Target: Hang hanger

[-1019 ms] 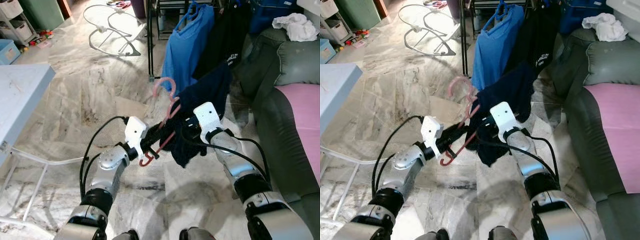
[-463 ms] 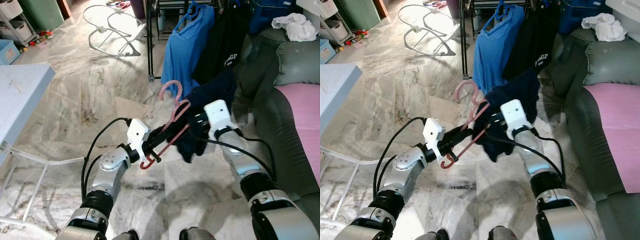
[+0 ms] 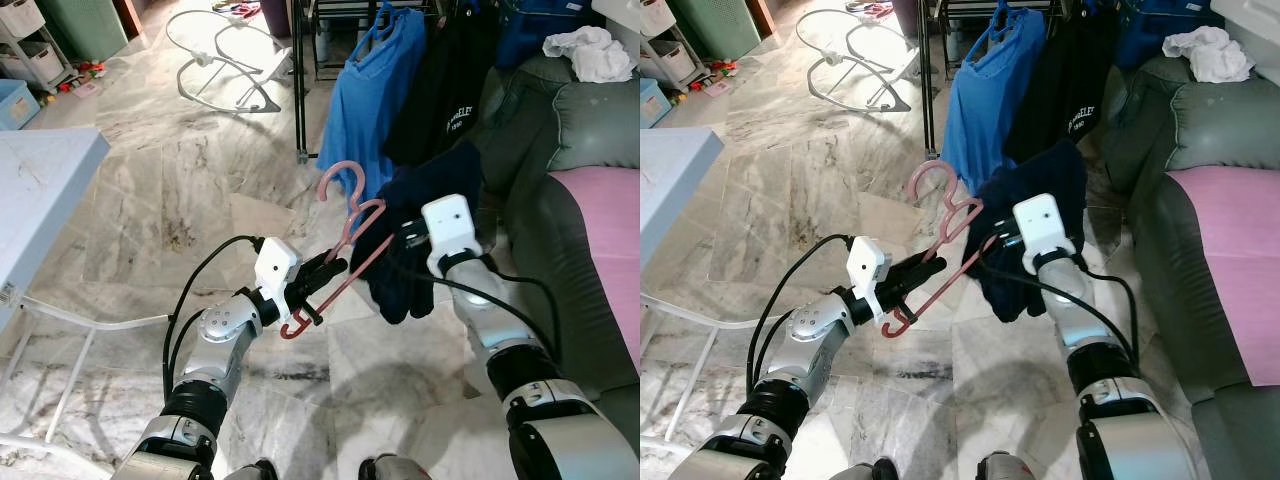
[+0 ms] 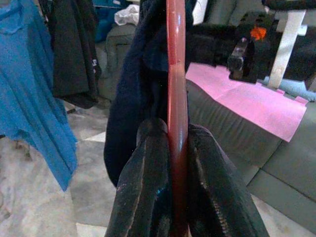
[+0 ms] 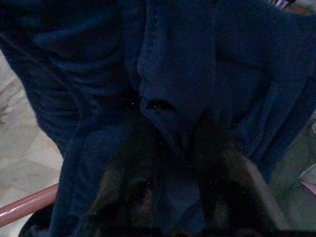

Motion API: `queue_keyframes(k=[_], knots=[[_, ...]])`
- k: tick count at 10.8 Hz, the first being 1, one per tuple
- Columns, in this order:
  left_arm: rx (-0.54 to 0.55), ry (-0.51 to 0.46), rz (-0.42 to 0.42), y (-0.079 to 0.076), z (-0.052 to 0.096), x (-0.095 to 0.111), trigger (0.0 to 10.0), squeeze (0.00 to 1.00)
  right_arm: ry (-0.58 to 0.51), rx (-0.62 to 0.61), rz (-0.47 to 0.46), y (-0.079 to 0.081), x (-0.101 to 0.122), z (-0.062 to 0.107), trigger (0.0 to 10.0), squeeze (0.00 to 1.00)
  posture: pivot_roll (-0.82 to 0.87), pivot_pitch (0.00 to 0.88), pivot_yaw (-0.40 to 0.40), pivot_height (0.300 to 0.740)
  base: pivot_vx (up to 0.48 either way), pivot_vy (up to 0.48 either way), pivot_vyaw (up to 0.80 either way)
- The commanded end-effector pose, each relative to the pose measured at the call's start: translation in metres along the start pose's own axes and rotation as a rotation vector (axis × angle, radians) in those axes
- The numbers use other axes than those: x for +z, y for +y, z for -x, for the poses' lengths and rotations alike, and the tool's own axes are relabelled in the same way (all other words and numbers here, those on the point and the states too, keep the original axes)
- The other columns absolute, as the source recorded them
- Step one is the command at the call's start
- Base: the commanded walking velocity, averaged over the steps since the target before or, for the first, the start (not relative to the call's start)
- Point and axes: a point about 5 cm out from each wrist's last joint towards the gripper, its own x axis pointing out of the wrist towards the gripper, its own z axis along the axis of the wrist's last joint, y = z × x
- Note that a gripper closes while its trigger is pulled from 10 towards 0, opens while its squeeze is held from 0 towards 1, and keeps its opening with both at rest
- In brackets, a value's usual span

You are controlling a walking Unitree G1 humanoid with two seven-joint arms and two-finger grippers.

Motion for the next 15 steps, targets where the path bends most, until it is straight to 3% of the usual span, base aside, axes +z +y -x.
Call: queue_keyframes(k=[1, 6, 9, 11, 13, 14, 15], knots=[[0.001, -0.021, -0.032, 0.002, 0.0, 0.005, 0.0, 0.0, -0.012, -0.03, -0.013, -0.006, 0.002, 0.0, 0.0, 0.0, -0.27, 0.157, 0.033, 0.74, 0.0, 0.0, 0.0], [0.059, 0.053, -0.082, 0.008, 0.007, -0.005, 0.0, 0.0, -0.111, -0.078, -0.044, -0.018, 0.021, -0.002, 0.0, 0.0, -0.26, 0.15, 0.025, 0.74, 0.0, 0.0, 0.0], [0.092, 0.147, -0.133, 0.011, 0.014, -0.018, 0.0, 0.0, -0.197, -0.122, -0.057, -0.028, 0.041, -0.005, 0.0, 0.0, -0.26, 0.148, 0.02, 0.74, 0.0, 0.0, 0.0], [0.063, 0.186, -0.195, 0.008, 0.021, -0.024, 0.0, 0.0, -0.233, -0.209, -0.036, -0.052, 0.059, -0.011, 0.0, 0.0, -0.25, 0.146, 0.015, 0.74, 0.0, 0.0, 0.0], [0.045, 0.193, -0.245, 0.01, 0.03, -0.024, 0.0, 0.0, -0.165, -0.333, 0.016, -0.081, 0.052, -0.01, 0.0, 0.0, -0.24, 0.143, 0.011, 0.74, 0.0, 0.0, 0.0], [0.089, 0.192, -0.244, 0.015, 0.041, -0.026, 0.0, 0.0, -0.105, -0.402, 0.028, -0.099, 0.04, -0.003, 0.0, 0.0, -0.23, 0.144, 0.014, 0.74, 0.0, 0.0, 0.0], [0.104, 0.182, -0.234, 0.017, 0.044, -0.026, 0.0, 0.0, -0.074, -0.423, 0.021, -0.104, 0.034, 0.0, 0.0, 0.0, -0.23, 0.146, 0.014, 0.74, 0.0, 0.0, 0.0]])
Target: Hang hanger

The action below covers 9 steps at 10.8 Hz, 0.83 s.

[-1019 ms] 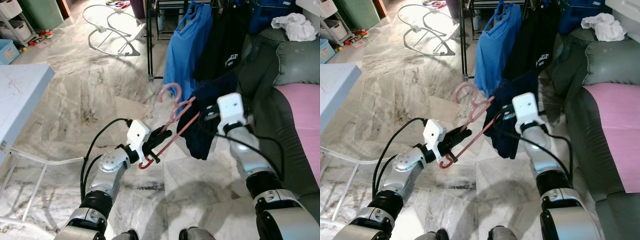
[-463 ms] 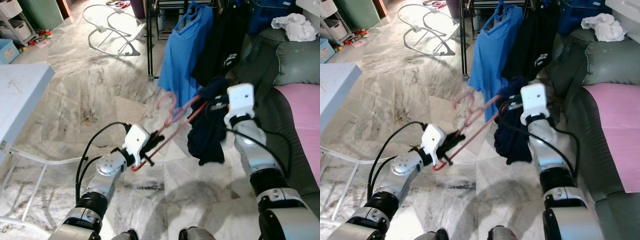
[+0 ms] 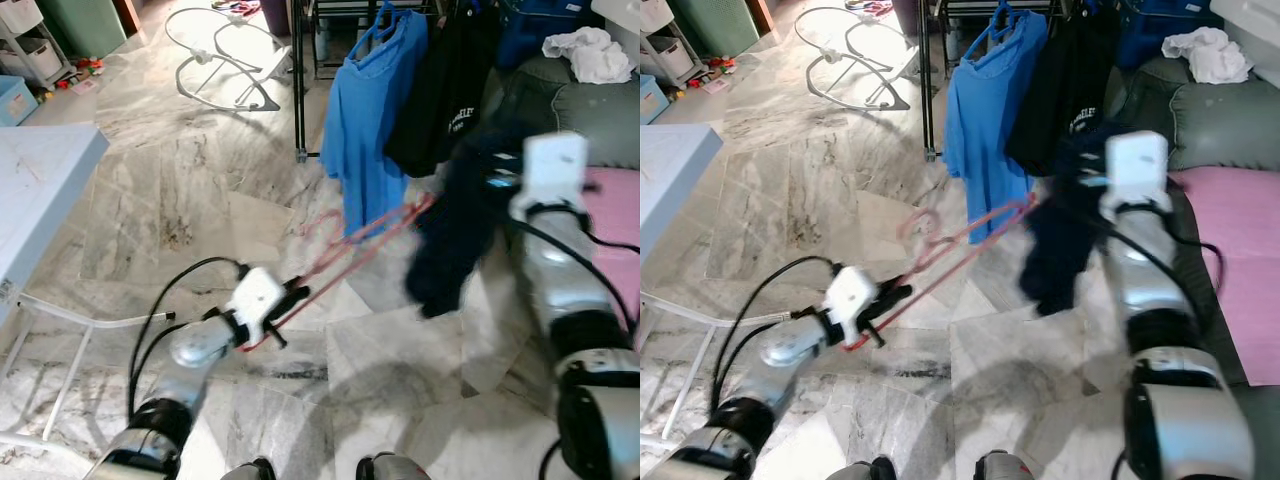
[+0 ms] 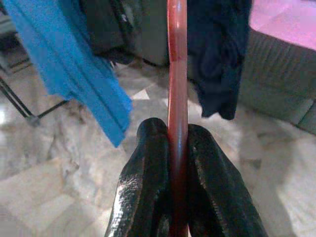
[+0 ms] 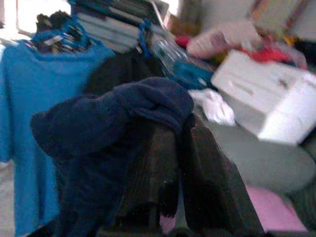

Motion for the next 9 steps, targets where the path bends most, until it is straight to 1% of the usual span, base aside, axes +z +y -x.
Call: queue_keyframes(k=[1, 2, 3, 4, 5, 6, 7, 8, 9], knots=[[0.052, -0.028, 0.008, 0.005, 0.005, 0.001, 0.0, 0.0, 0.06, -0.058, -0.013, -0.01, -0.012, 0.003, 0.0, 0.0, -0.23, 0.147, 0.013, 0.74, 0.0, 0.0, 0.0], [0.126, -0.036, 0.049, 0.011, 0.009, 0.0, 0.0, 0.0, 0.135, -0.116, -0.032, -0.018, -0.029, 0.011, 0.0, 0.0, -0.23, 0.147, 0.015, 0.74, 0.0, 0.0, 0.0], [0.274, -0.048, 0.107, 0.021, 0.013, -0.002, 0.0, 0.0, 0.206, -0.135, -0.072, -0.019, -0.048, 0.023, 0.0, 0.0, -0.23, 0.146, 0.017, 0.74, 0.0, 0.0, 0.0], [0.448, -0.041, 0.172, 0.03, 0.019, -0.007, 1.7, 0.0, 0.232, -0.11, -0.092, -0.01, -0.058, 0.033, 0.0, 0.0, -0.23, 0.142, 0.02, 0.74, 0.0, 0.0, 0.0], [0.589, -0.002, 0.179, 0.035, 0.024, -0.012, 7.4, 0.0, 0.235, -0.068, -0.115, 0.003, -0.062, 0.041, 0.0, 0.0, -0.23, 0.133, 0.022, 0.74, 0.0, 0.0, 0.0], [0.719, 0.032, 0.122, 0.039, 0.03, -0.014, 9.4, 0.0, 0.221, 0.015, -0.146, 0.025, -0.064, 0.053, 0.0, 0.0, -0.23, 0.125, 0.019, 0.74, 0.0, 0.0, 0.0], [0.808, 0.089, 0.05, 0.044, 0.037, -0.016, 10.0, 0.0, 0.199, 0.091, -0.165, 0.043, -0.063, 0.062, 0.0, 0.0, -0.22, 0.116, 0.013, 0.74, 0.0, 0.0, 0.0], [0.871, 0.108, 0.029, 0.051, 0.048, -0.018, 10.0, 0.0, 0.173, 0.139, -0.18, 0.054, -0.06, 0.07, 0.0, 0.0, -0.21, 0.109, 0.01, 0.74, 0.0, 0.0, 0.0], [0.933, 0.126, 0.027, 0.055, 0.061, -0.022, 10.0, 0.0, 0.145, 0.172, -0.206, 0.061, -0.055, 0.074, 0.0, 0.0, -0.2, 0.099, 0.004, 0.74, 0.0, 0.0, 0.0]])
